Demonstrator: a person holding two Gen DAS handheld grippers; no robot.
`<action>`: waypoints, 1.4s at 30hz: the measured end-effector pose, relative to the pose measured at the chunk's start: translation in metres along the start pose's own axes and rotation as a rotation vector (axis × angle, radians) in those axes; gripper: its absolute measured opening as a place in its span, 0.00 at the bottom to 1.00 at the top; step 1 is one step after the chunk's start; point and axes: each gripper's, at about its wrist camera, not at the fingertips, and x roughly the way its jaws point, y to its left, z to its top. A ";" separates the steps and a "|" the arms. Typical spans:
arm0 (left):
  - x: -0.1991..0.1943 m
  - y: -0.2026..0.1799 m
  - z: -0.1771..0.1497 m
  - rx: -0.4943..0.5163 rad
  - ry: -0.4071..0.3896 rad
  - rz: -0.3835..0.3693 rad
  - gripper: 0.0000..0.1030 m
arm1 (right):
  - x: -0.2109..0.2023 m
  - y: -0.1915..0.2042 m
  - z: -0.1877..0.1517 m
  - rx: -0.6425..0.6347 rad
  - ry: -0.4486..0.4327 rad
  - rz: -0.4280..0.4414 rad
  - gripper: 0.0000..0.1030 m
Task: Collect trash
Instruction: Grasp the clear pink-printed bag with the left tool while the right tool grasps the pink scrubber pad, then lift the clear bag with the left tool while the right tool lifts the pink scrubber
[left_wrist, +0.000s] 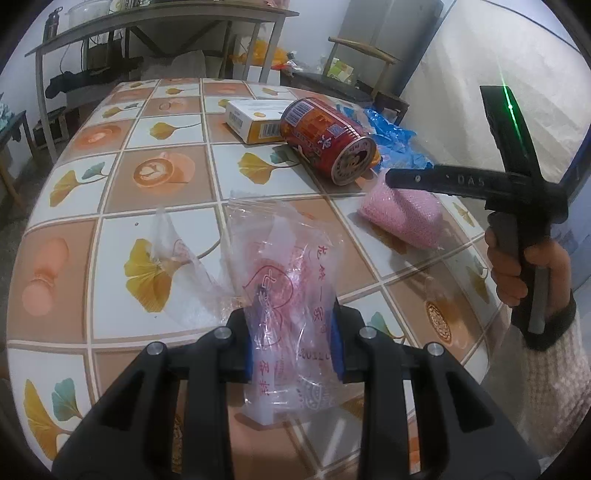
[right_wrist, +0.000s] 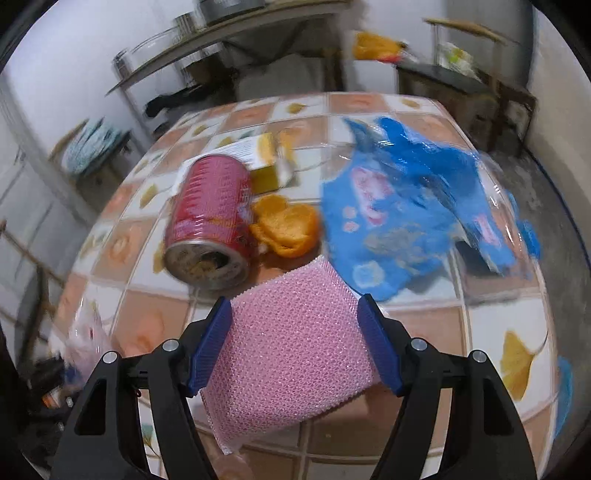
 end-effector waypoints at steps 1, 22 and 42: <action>0.001 0.001 0.000 0.002 0.000 -0.006 0.27 | -0.001 0.003 0.000 -0.033 0.016 0.012 0.67; 0.001 0.005 -0.001 -0.012 -0.012 -0.046 0.28 | -0.073 0.016 -0.063 0.010 0.077 0.241 0.79; 0.001 0.005 -0.002 -0.025 -0.015 -0.055 0.28 | -0.017 0.063 -0.052 -0.047 0.129 0.035 0.83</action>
